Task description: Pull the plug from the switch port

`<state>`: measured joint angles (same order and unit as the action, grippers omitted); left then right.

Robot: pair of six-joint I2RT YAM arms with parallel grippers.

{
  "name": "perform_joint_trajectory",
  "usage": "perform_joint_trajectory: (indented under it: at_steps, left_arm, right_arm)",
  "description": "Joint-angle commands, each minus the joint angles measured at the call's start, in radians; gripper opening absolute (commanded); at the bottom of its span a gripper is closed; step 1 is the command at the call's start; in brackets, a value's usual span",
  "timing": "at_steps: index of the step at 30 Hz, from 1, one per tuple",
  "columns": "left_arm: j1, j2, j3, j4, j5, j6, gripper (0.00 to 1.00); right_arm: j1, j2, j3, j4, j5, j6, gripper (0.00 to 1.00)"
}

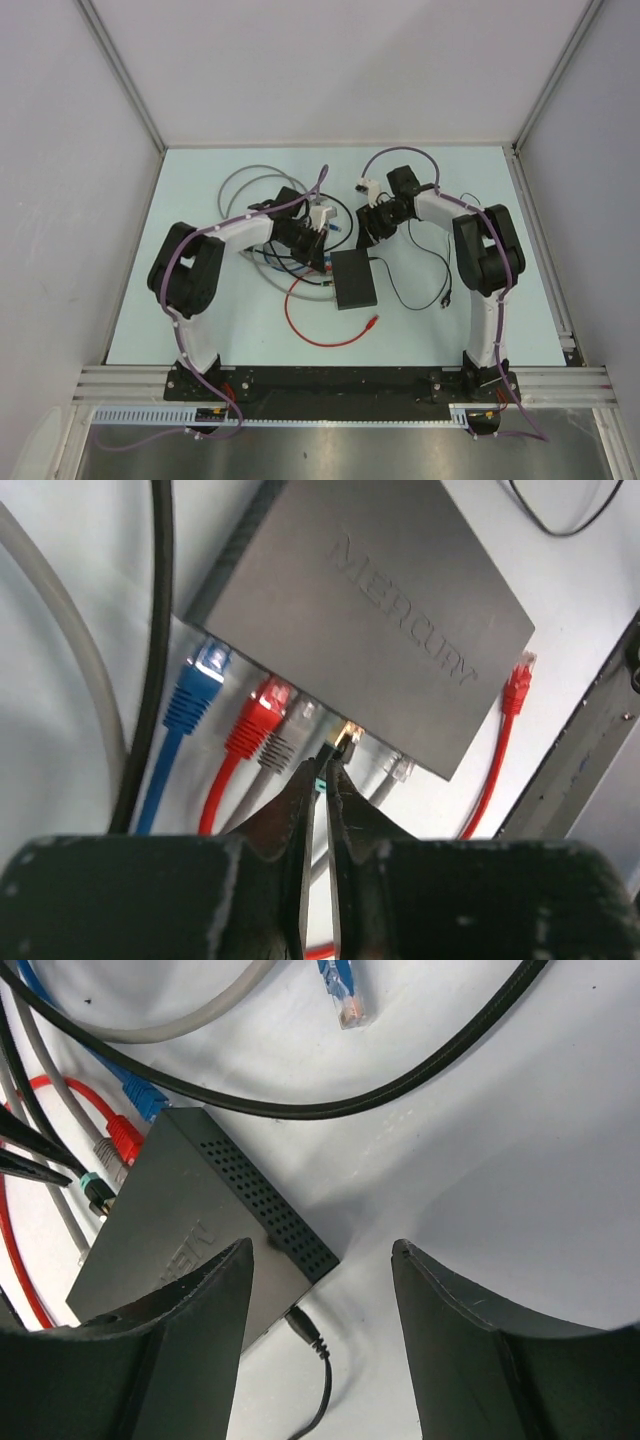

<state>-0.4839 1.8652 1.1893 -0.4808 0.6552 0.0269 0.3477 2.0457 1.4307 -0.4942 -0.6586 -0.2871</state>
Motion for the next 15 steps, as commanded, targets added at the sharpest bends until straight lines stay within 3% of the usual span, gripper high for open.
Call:
perform_joint_trajectory:
  at_steps: [1, 15]
  left_arm:
    - [0.010, 0.011, 0.097, 0.028, -0.031, 0.004, 0.13]
    - [0.027, 0.204, 0.345, -0.059, -0.037, 0.090, 0.13]
  right_arm:
    - [0.005, 0.022, 0.007, 0.062, -0.033, 0.043, 0.62]
    - [-0.062, 0.047, 0.007, 0.029, -0.095, 0.098, 0.54]
